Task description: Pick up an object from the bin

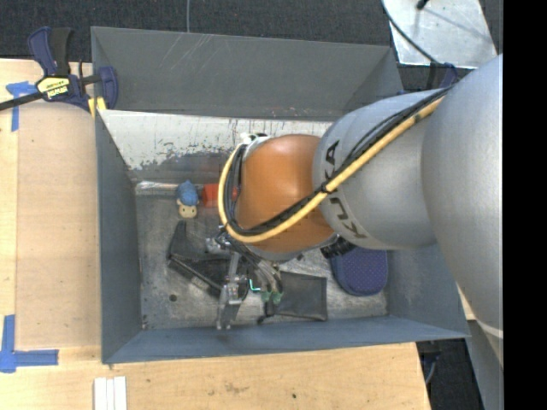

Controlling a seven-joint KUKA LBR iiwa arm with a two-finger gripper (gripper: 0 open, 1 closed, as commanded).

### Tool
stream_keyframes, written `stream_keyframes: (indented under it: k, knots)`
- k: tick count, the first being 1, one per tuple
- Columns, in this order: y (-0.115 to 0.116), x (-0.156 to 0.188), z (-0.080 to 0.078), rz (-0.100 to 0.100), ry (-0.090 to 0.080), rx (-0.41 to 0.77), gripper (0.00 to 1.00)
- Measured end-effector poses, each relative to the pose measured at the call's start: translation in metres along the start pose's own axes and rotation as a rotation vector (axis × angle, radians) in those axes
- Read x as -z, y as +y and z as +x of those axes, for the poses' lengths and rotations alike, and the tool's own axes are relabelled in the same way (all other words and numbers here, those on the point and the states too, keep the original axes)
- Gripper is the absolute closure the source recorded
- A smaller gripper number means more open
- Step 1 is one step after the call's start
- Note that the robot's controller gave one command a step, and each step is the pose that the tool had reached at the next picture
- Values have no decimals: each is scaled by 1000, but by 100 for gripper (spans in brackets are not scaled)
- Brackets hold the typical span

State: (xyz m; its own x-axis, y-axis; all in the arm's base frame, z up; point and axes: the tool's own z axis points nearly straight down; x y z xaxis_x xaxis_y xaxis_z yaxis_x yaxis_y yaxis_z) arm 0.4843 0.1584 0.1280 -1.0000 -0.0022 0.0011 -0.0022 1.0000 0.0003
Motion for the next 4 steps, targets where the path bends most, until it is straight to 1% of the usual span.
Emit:
stream_keyframes:
  k: [1,2,4]
  knots:
    - [-10,-54,-22,-8,-27,-51,0]
    - [-9,-52,-24,-3,-10,-51,0]
    - [-9,-51,-27,-3,-9,-53,0]
